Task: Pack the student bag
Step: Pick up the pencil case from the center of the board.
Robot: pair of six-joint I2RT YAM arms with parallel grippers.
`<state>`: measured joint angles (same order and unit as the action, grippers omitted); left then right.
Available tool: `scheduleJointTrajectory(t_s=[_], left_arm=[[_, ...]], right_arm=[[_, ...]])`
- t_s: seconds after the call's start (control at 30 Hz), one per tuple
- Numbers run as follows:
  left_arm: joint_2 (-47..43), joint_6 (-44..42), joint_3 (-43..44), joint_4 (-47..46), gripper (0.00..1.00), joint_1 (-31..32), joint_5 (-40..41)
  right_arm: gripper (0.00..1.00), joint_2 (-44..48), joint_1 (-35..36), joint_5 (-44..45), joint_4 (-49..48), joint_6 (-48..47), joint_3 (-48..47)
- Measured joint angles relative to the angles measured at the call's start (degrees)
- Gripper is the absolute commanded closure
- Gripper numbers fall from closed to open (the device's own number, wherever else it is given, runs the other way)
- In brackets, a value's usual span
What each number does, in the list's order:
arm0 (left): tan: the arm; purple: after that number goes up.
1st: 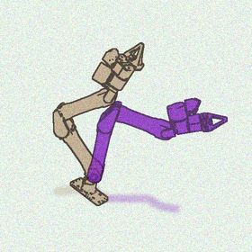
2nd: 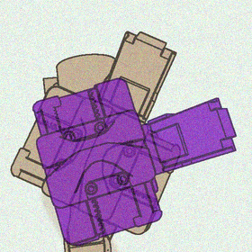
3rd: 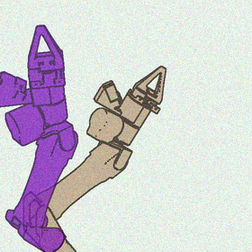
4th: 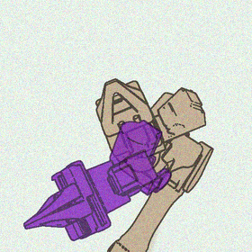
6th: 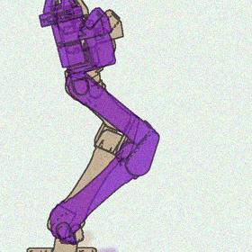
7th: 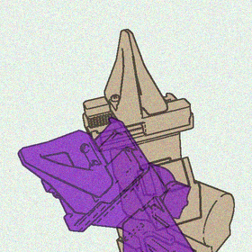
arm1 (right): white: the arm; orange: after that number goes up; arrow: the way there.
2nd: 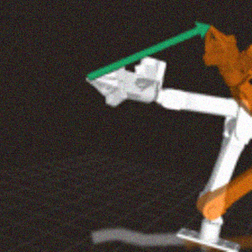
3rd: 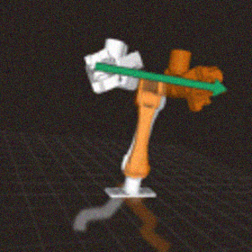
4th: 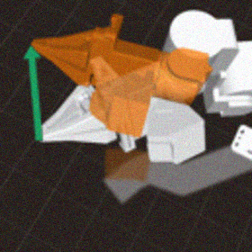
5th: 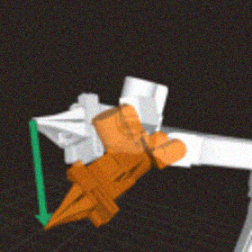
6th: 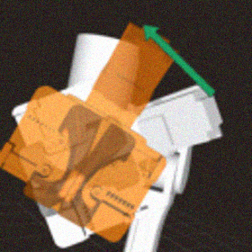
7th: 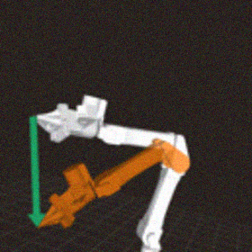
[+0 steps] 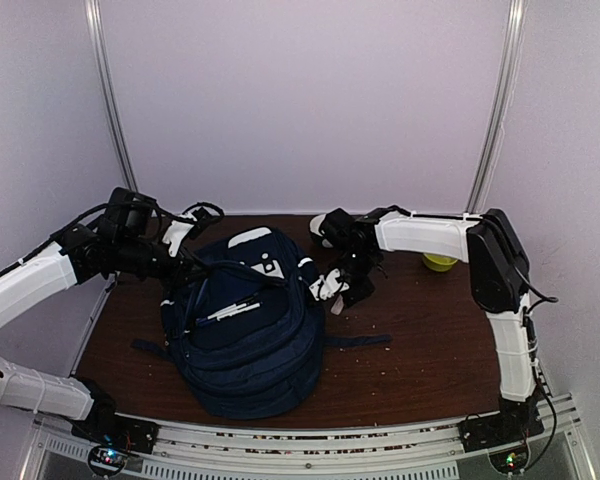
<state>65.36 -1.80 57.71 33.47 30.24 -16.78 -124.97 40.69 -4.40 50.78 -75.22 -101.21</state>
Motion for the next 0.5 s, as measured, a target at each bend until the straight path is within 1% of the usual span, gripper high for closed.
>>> scheduleJointTrajectory(t_s=[0.17,0.5], left_arm=[[0.0,0.0,0.0,-0.02,1.0,0.0,-0.11],[0.46,0.0,0.0,-0.07,1.0,0.02,-0.42]], right_arm=[[0.48,-3.08,-0.61,-0.2,1.46,-0.35,-4.28],[0.49,-10.16,-1.18,-2.19,11.21,0.22,-14.16]])
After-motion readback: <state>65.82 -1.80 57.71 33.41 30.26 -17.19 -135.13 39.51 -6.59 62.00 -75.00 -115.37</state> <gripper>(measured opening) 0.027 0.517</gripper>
